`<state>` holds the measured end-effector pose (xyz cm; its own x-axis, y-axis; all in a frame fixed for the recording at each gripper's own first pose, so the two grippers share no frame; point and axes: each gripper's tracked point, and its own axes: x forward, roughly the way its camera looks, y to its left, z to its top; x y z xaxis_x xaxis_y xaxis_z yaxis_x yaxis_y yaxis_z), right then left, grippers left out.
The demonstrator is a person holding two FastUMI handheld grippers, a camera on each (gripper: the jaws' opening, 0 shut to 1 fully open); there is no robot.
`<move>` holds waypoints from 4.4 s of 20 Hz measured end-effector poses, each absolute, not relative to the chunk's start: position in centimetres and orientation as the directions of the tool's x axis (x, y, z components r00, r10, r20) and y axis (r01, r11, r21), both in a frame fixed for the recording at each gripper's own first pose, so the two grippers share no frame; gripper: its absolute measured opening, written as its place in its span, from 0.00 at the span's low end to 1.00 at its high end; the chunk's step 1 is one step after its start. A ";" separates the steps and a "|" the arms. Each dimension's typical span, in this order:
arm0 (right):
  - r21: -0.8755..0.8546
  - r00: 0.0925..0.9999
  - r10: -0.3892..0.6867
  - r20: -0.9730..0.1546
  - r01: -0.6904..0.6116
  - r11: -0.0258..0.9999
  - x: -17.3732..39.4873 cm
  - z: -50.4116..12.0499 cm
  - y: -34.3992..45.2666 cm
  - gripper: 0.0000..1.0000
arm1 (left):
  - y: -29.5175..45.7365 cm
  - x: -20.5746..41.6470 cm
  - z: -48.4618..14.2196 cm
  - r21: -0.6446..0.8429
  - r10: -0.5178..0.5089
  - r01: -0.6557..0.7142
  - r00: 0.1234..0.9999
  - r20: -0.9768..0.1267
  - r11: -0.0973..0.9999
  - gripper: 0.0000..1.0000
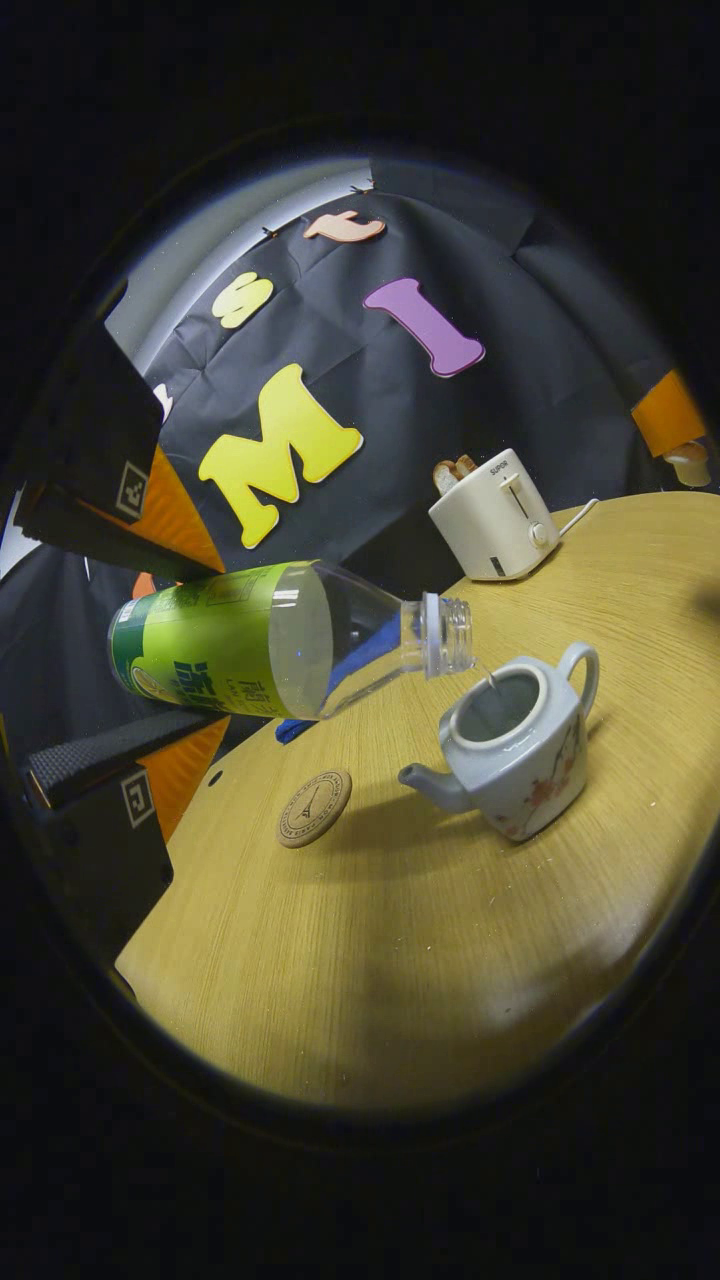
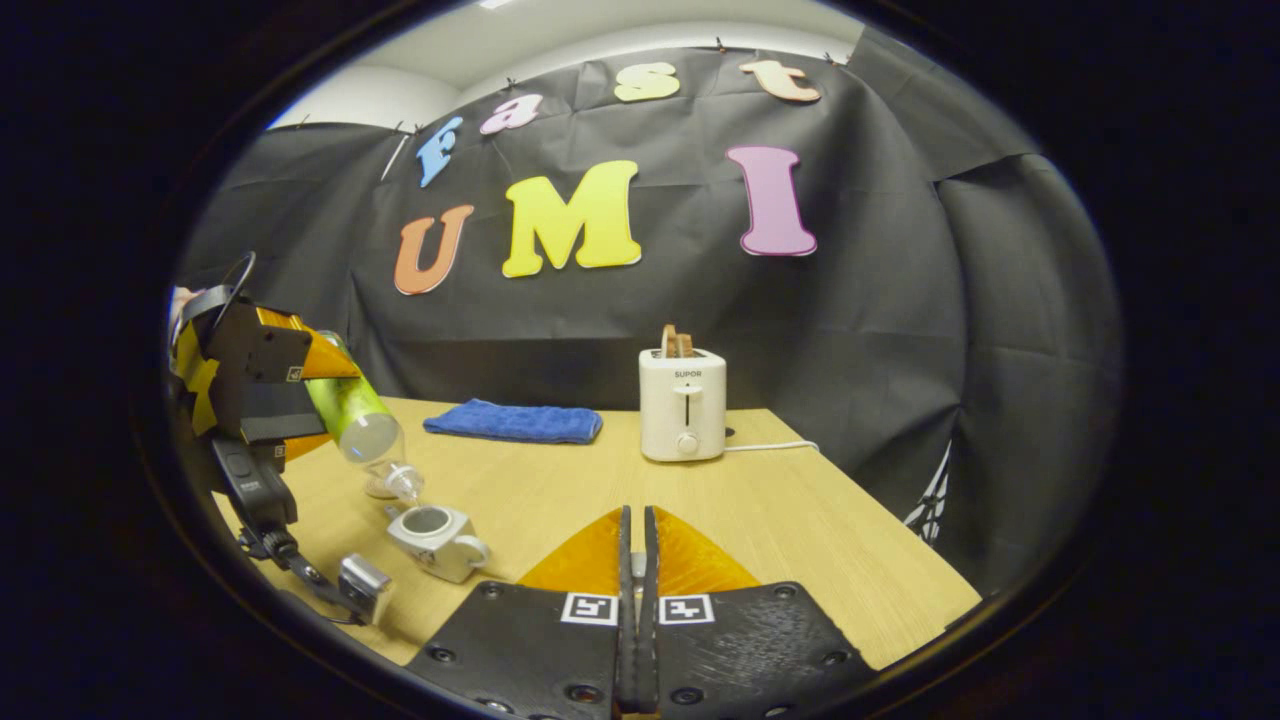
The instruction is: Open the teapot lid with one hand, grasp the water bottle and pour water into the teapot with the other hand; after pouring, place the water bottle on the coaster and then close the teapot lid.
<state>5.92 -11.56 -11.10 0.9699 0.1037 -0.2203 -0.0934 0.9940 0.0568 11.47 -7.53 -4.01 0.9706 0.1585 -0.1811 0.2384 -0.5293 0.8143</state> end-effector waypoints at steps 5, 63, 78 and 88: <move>0.055 0.971 0.103 -0.217 -0.094 0.994 5.9 -10.9 -11.5 0.00 | -7.5 11.6 -4.2 0.813 0.158 0.236 0.971 -0.179 -0.532 0.75; -0.006 0.962 0.192 -0.194 -0.197 0.980 7.3 -7.0 -0.2 0.00 | 0.0 20.2 -11.1 -0.059 -0.167 0.157 0.949 -0.269 0.986 0.90; 0.040 0.906 0.355 -0.229 -0.356 0.934 10.0 -11.5 7.3 0.00 | 8.1 10.8 -7.7 -0.020 0.005 -0.009 0.977 -0.214 1.000 0.99; 0.023 0.912 0.346 -0.218 -0.350 0.936 10.4 -12.6 7.5 0.00 | 10.7 7.3 -4.5 0.021 0.081 -0.078 0.988 -0.135 0.997 0.98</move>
